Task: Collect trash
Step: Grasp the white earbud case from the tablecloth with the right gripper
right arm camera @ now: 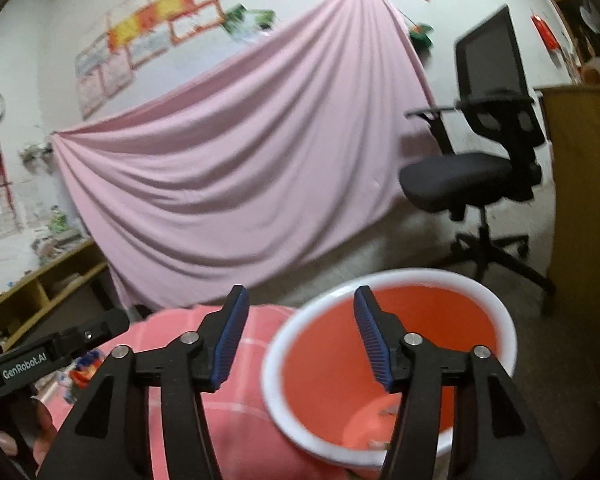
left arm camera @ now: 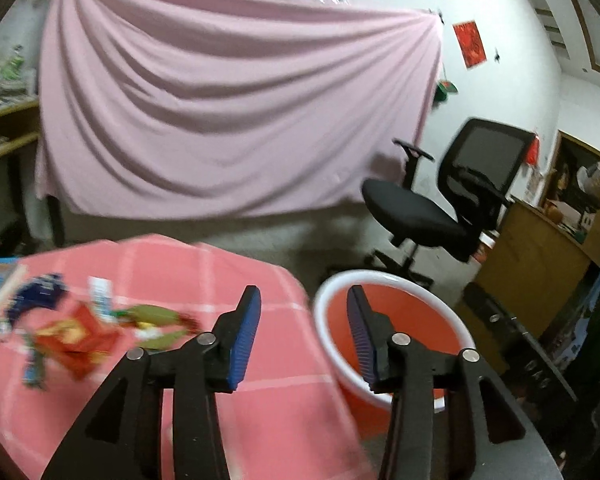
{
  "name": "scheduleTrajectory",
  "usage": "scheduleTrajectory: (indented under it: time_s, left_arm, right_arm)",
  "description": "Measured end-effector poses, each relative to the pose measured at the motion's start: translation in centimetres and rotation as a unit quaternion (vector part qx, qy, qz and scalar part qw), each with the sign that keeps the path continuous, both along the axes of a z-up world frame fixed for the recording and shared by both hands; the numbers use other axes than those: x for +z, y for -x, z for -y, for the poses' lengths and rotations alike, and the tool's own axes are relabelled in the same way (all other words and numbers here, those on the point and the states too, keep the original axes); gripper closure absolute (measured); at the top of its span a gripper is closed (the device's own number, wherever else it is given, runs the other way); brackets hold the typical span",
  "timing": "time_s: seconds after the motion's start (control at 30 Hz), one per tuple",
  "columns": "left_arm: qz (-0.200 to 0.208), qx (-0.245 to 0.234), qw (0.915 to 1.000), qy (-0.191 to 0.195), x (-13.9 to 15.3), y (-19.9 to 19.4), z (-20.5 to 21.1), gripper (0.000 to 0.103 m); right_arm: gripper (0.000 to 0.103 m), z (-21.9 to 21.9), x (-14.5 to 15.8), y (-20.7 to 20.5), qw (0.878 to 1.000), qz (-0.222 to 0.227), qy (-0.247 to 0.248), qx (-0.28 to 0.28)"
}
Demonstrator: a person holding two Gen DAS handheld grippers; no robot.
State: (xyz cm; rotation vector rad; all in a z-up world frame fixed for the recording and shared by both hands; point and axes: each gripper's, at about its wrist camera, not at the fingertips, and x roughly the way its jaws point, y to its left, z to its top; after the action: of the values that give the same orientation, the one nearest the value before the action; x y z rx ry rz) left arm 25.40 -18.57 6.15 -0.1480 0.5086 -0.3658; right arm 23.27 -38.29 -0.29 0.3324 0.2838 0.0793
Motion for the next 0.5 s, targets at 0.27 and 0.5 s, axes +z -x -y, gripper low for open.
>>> scheduleTrajectory:
  time_s: [0.27, 0.5]
  left_arm:
    - [0.071, 0.089, 0.9934, -0.013, 0.1, 5.3, -7.3, 0.007]
    - [0.105, 0.142, 0.9842, -0.009, -1.5, 9.2, -12.4, 0.003]
  right_arm:
    - [0.000, -4.8, 1.6, 2.1, 0.998, 0.063, 0.004, 0.024]
    - [0.000, -8.4, 2.4, 3.9, 0.992, 0.109, 0.024, 0.051]
